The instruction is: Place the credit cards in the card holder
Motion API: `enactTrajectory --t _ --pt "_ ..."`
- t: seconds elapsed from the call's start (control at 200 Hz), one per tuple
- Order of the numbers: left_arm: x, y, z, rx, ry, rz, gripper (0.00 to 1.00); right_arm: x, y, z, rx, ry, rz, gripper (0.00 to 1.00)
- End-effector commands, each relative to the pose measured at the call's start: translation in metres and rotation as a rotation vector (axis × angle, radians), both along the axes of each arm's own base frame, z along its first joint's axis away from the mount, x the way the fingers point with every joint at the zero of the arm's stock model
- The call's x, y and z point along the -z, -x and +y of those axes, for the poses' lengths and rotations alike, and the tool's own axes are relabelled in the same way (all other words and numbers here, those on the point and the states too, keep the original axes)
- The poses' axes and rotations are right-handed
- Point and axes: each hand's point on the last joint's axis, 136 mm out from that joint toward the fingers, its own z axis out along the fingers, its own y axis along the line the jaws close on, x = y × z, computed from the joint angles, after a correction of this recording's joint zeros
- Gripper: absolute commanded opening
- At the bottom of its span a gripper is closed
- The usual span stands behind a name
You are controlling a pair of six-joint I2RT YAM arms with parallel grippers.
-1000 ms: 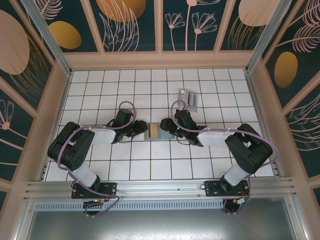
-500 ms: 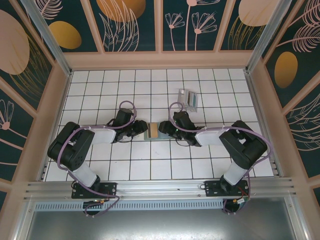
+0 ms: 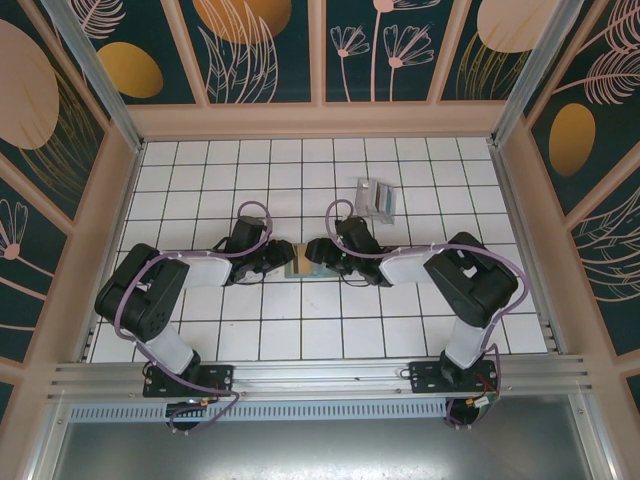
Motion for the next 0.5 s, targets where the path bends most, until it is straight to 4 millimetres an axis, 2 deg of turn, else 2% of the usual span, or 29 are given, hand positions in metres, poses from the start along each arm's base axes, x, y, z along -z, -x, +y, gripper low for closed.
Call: enactTrajectory --t 0.0,0.09,0.265,0.495 --pt "-0.013 -0.002 -0.006 0.024 0.018 -0.03 0.37 -0.001 0.009 0.017 -0.055 -0.034 0.023 0.62" --pt "-0.014 -0.002 -0.006 0.018 0.022 -0.029 0.37 -0.008 0.008 0.019 -0.062 -0.049 0.007 0.59" --pt "-0.016 -0.004 -0.007 0.019 0.022 -0.032 0.37 -0.018 0.009 0.023 -0.086 -0.066 -0.019 0.33" --pt "-0.021 -0.008 -0.005 -0.008 0.021 -0.043 0.36 -0.021 0.01 0.029 -0.107 -0.091 -0.028 0.33"
